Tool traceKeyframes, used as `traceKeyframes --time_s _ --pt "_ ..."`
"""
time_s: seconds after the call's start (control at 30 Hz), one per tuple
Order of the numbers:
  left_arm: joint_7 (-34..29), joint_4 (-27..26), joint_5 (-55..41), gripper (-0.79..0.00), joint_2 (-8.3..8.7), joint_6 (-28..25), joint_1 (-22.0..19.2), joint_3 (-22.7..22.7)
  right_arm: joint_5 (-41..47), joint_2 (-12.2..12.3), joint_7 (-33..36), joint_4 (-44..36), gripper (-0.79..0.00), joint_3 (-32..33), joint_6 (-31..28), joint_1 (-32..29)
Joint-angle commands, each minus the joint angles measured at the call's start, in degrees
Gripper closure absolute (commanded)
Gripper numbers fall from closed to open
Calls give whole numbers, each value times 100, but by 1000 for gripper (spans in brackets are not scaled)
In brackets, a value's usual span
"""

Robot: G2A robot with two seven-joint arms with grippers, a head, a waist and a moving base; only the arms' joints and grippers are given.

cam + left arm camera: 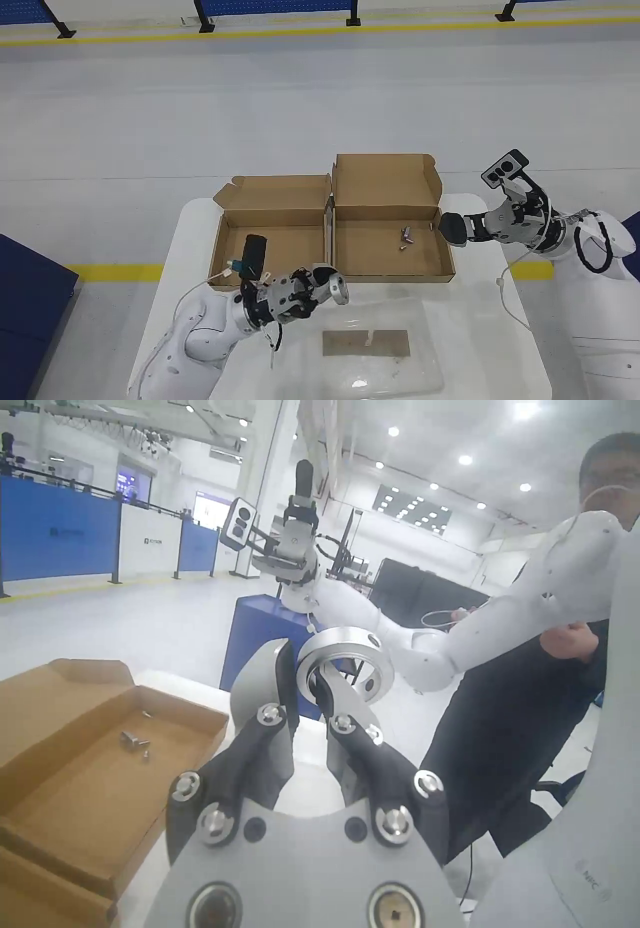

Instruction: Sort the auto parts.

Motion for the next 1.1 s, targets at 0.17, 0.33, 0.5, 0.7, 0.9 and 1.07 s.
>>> traceKeyframes --time_s 0.17,0.33,0.5,0.7,0.9,1.07 --pt "1889 -265 489 0 -67 -3 145 -13 0 0 0 0 -785 0 0 0" --pt "3202 -310 1014 0 -79 -3 31 193 0 0 0 0 -785 0 0 0" --pt "3554 -243 1254 0 -68 -3 -33 277 0 0 0 0 -785 0 0 0" --pt "3554 -243 1254 0 -68 -3 -33 277 0 0 0 0 -785 0 0 0" --pt "4034 -629 1389 0 -178 -3 -281 312 0 0 0 0 -785 0 0 0" --pt "4883 -584 1685 0 -317 -2 -539 488 0 0 0 0 -785 0 0 0"
